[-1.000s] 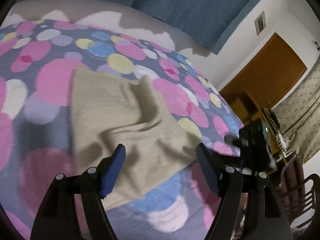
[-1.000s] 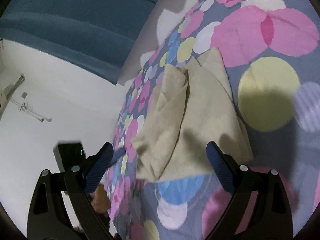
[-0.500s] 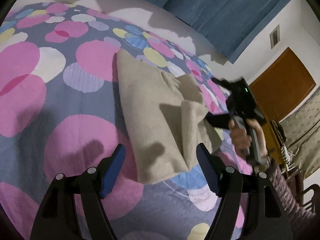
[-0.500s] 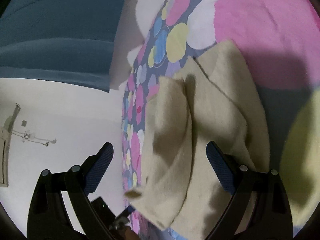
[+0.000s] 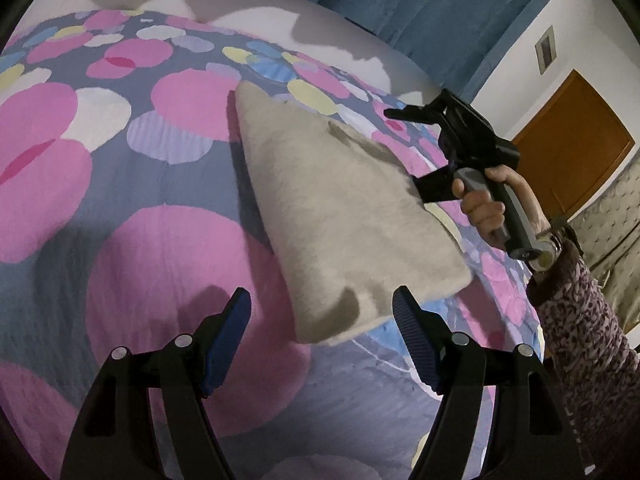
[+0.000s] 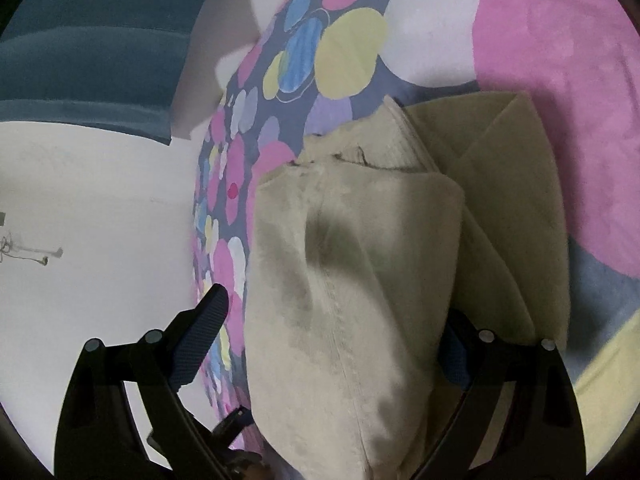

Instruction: Fold small clothes

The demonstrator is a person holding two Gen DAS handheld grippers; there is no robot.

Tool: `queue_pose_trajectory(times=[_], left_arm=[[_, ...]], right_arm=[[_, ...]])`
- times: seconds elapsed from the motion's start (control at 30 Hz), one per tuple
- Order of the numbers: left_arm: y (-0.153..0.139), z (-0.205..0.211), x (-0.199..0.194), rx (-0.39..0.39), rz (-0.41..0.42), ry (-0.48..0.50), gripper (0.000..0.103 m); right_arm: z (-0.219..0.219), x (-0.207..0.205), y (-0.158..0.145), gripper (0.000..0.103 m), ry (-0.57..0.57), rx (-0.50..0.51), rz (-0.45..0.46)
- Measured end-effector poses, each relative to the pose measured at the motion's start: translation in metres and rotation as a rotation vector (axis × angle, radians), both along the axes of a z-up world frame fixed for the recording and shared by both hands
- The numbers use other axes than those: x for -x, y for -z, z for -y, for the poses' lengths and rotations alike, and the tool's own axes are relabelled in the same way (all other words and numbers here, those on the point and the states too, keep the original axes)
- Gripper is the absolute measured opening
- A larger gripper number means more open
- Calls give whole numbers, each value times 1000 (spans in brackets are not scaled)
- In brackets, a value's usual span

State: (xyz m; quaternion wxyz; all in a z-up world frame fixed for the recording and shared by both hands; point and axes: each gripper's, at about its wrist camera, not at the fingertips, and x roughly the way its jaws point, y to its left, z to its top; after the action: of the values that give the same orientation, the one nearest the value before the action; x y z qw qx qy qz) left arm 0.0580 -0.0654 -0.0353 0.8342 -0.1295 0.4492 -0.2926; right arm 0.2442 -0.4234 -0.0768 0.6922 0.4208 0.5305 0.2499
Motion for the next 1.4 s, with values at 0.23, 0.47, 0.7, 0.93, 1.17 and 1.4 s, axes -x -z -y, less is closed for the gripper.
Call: queue_pose_trajectory(times=[0.23,0.47,0.7,0.93,1.17,1.4], left_arm=[[0,0,9,-31,31,16,72],[-3,13,26,-109,90,84,72],[2,24,21,-163,107,91,72],[15,28,10,-193,59,82,72],[15,22,5,-175,50,34,72],[16,20,3,-161,44,30,73]], right_arm=[[-9,-13,10,45,-29,49,-12],[-18,-19,-16,9,-65,159,121],[8,-27,-25,9,-13,212,150],[33,-25,11,12,38,159,87],[61,37,-16,49,79,111,155],[86,139,-12,51,133,-17,141]])
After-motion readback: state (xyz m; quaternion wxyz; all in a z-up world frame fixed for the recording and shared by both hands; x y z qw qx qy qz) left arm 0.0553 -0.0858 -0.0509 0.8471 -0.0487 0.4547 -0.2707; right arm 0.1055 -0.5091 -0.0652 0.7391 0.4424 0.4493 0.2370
